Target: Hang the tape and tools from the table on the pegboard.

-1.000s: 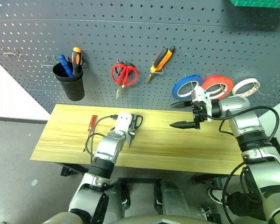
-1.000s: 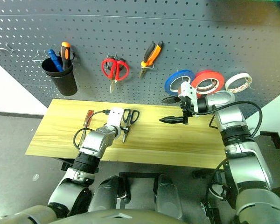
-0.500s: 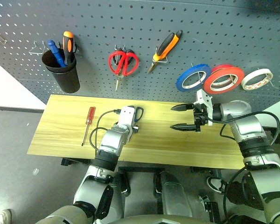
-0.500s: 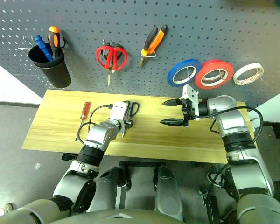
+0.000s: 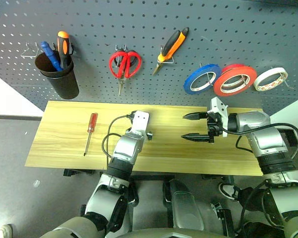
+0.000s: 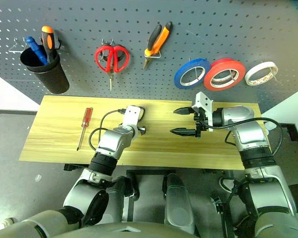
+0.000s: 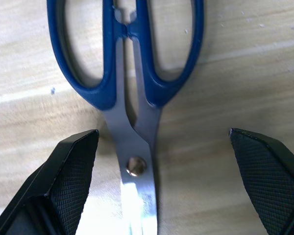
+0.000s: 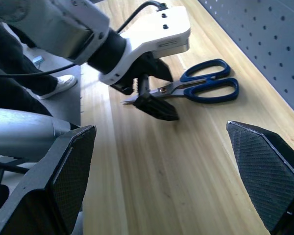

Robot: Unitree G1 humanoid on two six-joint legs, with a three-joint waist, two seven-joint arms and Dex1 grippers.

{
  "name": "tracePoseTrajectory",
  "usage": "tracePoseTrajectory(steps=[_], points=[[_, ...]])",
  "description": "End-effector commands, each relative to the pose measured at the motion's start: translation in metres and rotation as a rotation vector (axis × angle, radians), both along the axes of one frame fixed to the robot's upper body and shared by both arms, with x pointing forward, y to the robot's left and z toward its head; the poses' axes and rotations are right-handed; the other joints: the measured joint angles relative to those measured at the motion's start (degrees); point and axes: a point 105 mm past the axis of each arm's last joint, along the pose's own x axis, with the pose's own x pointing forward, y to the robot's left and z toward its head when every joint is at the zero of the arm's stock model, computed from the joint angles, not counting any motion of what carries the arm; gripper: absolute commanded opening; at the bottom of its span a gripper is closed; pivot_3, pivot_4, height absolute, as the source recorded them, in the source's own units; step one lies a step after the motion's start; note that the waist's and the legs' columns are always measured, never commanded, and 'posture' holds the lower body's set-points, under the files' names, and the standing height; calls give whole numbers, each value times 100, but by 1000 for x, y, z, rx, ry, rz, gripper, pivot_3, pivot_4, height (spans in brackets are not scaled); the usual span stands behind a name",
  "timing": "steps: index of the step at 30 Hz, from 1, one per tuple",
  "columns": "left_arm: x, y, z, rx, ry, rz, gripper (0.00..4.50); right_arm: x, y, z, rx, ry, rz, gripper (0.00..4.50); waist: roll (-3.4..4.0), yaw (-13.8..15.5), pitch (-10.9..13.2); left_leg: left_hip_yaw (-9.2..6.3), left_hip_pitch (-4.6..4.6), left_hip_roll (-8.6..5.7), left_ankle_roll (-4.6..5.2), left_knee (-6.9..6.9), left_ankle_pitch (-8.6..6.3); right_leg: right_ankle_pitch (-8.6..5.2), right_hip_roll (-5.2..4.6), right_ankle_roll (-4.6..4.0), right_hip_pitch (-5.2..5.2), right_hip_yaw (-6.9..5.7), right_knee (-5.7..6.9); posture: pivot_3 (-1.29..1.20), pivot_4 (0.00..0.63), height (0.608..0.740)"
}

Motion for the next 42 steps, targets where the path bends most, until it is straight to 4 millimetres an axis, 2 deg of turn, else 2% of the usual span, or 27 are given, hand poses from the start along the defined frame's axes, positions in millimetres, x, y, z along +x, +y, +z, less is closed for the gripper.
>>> tracePoseTrajectory(steps=[1, 10, 11, 19, 22, 24, 31, 35, 39, 42], points=[[-19, 13, -32, 62, 124, 22, 3909, 4, -3, 12, 10, -63, -10, 4500, -3, -1, 2, 0, 0, 0, 0, 0, 0, 0, 0, 0, 0, 0, 0, -200, 380, 730], [-9, 33, -31, 94, 103, 90, 951, 7, -6, 11, 1, -83, -26, 4500, -10, -77, 8, -1, 1, 0, -1, -13, -1, -1, 0, 0, -6, 0, -14, -204, 375, 730], [-8, 35, -30, 91, 102, 96, 731, 8, -7, 11, -2, -86, -28, 4500, -10, -112, 8, -1, 1, 0, -2, -16, -1, -1, 0, 0, -11, 0, -15, -204, 373, 730], [-7, 41, -20, 64, 83, 111, 655, 14, -7, 15, -8, -107, -26, 4500, -10, -158, 8, 3, 1, -7, -13, -58, 7, 0, 1, -1, -18, 1, -22, -181, 338, 730], [-15, 40, -12, 25, 88, 50, 655, 15, -6, 21, 0, -121, -13, 4500, -9, -166, 7, 4, 0, -7, -22, -71, 13, 2, 5, 3, -24, 1, -22, -169, 319, 730], [-22, 48, -6, 25, 80, 2, 655, 15, -4, 26, 8, -133, -4, 4500, -7, -161, 6, 7, -3, -7, -30, -82, 18, 8, 9, 23, -32, 1, -21, -163, 306, 730], [-52, 79, 28, -2, -69, -194, 655, 11, -1, 41, 29, -168, 28, 4500, -4, -123, 3, 13, -58, -6, -78, -83, 48, 10, 10, 25, -99, 2, -10, -135, 256, 730], [-68, 82, 50, -48, -169, -301, 655, 10, 0, 51, 49, -192, 33, 4500, -2, -58, -7, 10, -91, -12, -81, -65, 50, 12, 0, 25, -114, -7, -15, -122, 226, 730], [-79, 88, 73, -96, -276, -338, 655, 7, 2, 64, 85, -203, 40, 4500, -4, 9, -16, 11, -96, -15, -81, -67, 50, 13, -2, 25, -116, -6, -24, -120, 202, 730], [-87, 95, 81, -168, -315, -321, 655, 2, 1, 69, 90, -198, 54, 4500, -1, 20, -26, 8, -96, -14, -81, -69, 50, 14, 2, 26, -116, -10, -23, -115, 184, 730]])
